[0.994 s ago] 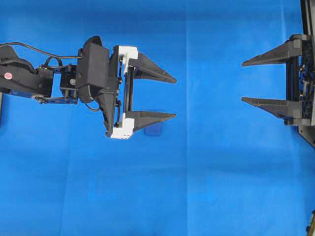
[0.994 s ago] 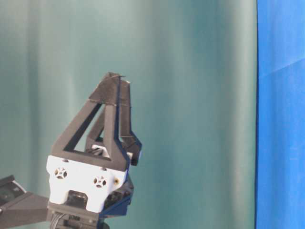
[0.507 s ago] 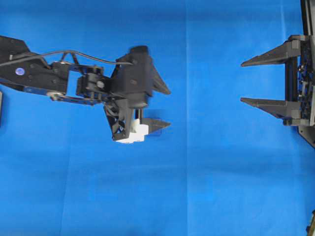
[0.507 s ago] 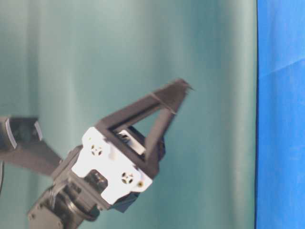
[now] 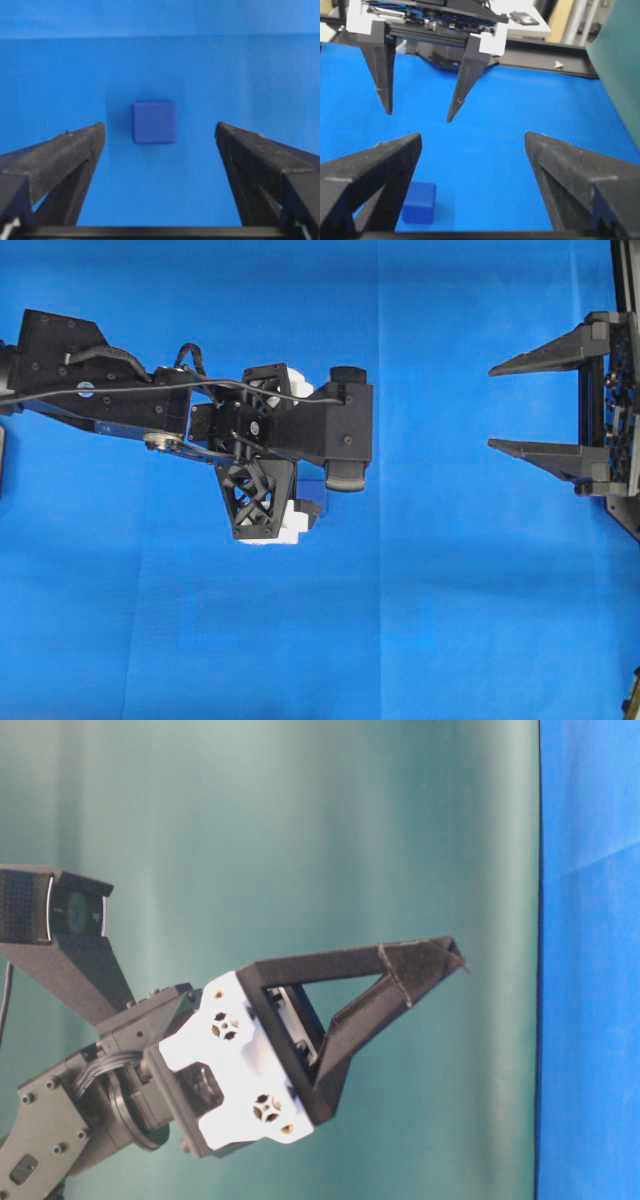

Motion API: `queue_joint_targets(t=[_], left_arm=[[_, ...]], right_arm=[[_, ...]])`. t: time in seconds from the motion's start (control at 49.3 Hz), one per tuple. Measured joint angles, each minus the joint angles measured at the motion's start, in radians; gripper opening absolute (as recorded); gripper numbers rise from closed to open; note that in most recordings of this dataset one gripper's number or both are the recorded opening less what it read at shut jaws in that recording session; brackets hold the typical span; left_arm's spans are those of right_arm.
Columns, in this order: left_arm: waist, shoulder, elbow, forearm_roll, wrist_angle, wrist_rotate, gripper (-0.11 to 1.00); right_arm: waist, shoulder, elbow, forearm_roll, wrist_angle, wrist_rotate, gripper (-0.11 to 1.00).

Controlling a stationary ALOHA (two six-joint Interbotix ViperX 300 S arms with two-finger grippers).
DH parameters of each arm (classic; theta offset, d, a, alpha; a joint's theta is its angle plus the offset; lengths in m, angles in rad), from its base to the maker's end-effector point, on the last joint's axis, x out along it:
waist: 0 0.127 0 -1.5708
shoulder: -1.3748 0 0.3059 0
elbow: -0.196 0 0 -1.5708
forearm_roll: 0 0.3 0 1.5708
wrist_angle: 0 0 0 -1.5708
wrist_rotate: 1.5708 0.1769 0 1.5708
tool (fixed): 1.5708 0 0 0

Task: Handover the blue block to the right arm after grasping it with the left arm, then place it in the designated position.
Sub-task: 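Reach the open left gripper over the blue cube and lower it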

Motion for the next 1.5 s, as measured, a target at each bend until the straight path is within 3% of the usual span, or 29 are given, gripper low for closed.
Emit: queue_joint_targets(t=[1.5], left_arm=[[-0.002,0.000,0.000,0.000,0.005,-0.008,0.89]], right_arm=[[0.002,0.015,0.000,0.000,0.000,0.000,0.96]])
